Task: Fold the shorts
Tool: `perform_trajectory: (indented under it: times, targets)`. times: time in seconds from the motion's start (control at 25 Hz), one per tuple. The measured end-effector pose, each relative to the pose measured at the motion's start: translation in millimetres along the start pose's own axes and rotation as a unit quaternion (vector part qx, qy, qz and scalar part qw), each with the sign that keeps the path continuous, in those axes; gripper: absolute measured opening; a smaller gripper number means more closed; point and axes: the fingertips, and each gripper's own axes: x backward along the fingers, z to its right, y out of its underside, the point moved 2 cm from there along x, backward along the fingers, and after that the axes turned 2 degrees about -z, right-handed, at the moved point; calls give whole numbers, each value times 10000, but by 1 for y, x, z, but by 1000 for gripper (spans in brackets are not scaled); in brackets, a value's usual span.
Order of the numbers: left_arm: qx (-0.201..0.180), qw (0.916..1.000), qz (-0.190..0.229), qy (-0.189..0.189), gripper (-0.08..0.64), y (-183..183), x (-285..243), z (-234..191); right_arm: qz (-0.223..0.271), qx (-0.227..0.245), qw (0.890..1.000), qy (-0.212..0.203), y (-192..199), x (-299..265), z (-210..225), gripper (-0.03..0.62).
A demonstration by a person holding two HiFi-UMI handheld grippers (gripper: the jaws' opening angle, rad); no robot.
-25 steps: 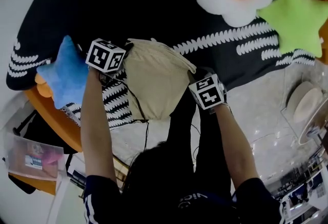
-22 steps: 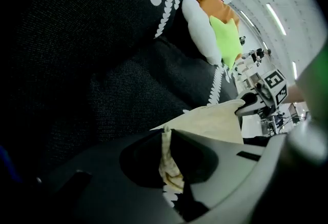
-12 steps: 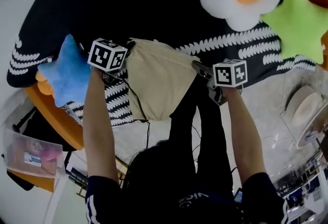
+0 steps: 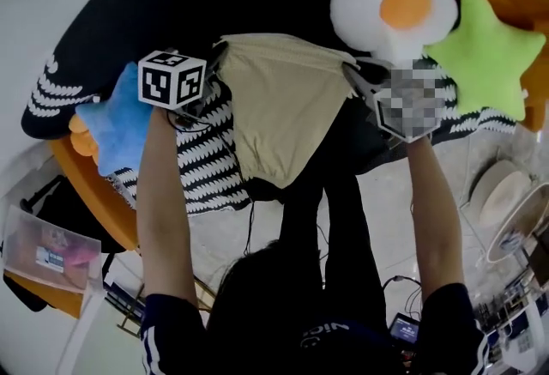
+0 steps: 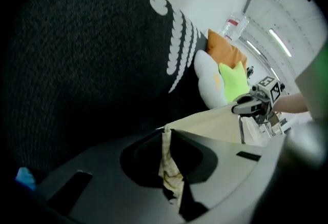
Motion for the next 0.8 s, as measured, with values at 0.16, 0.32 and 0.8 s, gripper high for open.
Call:
perform_trajectory:
  times: [0.16,0.32,0.8]
  targets:
    - [68,9951,983,42,31,-46,30,0,288,788,9963,201,-60,20,9,44]
    - [39,9933,1101,364,31,-49,43,2,393,1311,9905,158,-72,33,-7,46]
    - [-1570,9851,504,490,35,25,66,58,-299,3042,9521,-86,29,52,-85,46]
